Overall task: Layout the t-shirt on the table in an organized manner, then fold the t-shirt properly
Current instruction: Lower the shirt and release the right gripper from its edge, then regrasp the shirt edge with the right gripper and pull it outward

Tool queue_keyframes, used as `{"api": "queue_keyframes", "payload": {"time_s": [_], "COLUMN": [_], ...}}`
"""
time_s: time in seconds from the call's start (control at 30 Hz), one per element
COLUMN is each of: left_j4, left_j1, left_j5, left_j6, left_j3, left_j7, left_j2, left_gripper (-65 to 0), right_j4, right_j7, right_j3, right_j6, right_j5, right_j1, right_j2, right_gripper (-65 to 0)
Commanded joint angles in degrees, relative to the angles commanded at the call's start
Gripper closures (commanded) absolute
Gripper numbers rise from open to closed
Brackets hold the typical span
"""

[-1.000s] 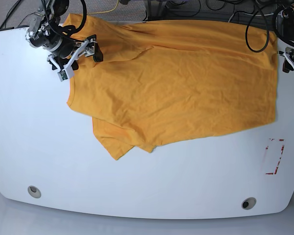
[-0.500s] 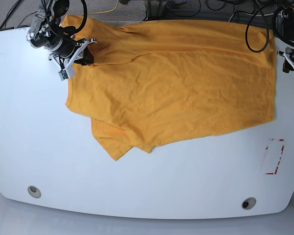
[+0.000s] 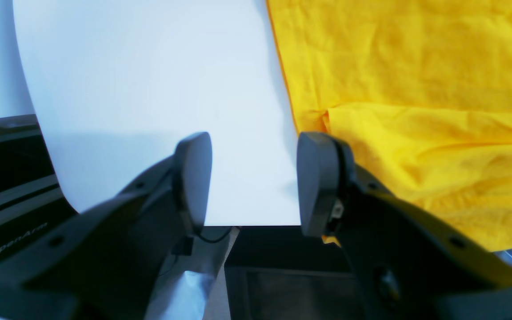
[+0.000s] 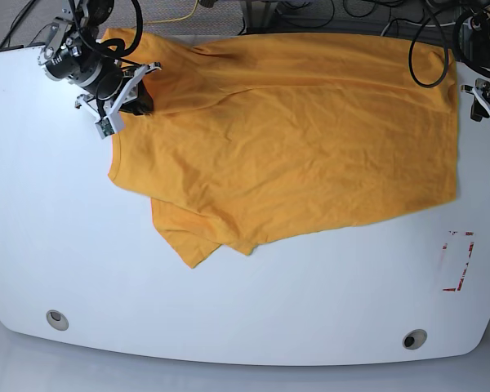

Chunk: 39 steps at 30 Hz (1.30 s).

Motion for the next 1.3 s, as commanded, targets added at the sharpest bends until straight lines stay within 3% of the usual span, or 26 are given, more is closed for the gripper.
{"api": "queue_keyframes", "payload": {"time_s": [0.73, 0.87, 0.97, 1.0, 1.1, 1.17, 1.3], "left_j4": [0.0, 0.0, 0.0, 0.09, 0.09, 0.09, 0.09], "left_j1": [0.26, 0.26, 0.26, 0.26, 0.26, 0.26, 0.44], "left_j5": [0.0, -0.09, -0.18, -0.18, -0.18, -0.26, -0.26], "left_j6": [0.0, 0.0, 0.0, 0.0, 0.0, 0.0, 0.0], "left_j3": [0.18, 0.18, 0.18, 0.18, 0.26, 0.26, -0.09], "left_j7": [0.09, 0.09, 0.09, 0.09, 0.09, 0.09, 0.09], "left_j2": [0.09, 0.09, 0.09, 0.09, 0.09, 0.18, 1.32], "left_gripper": [-28.7, -28.7, -28.7, -28.7, -28.7, -28.7, -28.7], "right_j4": [-0.44, -1.58, -1.76, -1.76, -1.49, -1.49, 0.09], "right_j7": [-4.4, -4.4, -4.4, -4.4, -4.4, -4.4, -4.31], "right_j3": [0.0, 0.09, 0.09, 0.26, 0.53, 0.53, 2.73], "right_j6": [0.0, 0.0, 0.0, 0.0, 0.0, 0.0, 0.0], "right_j5": [0.62, 0.53, 0.53, 0.53, 0.62, 0.97, 1.14], "right_j1": [9.23, 9.85, 10.02, 9.93, 8.88, 7.82, 3.6], "right_j2": [0.09, 0.09, 0.09, 0.09, 0.97, 2.2, 4.66], "right_gripper": [-5.9, -19.3, -35.4, -44.7, -60.2, -65.0, -65.0]}}
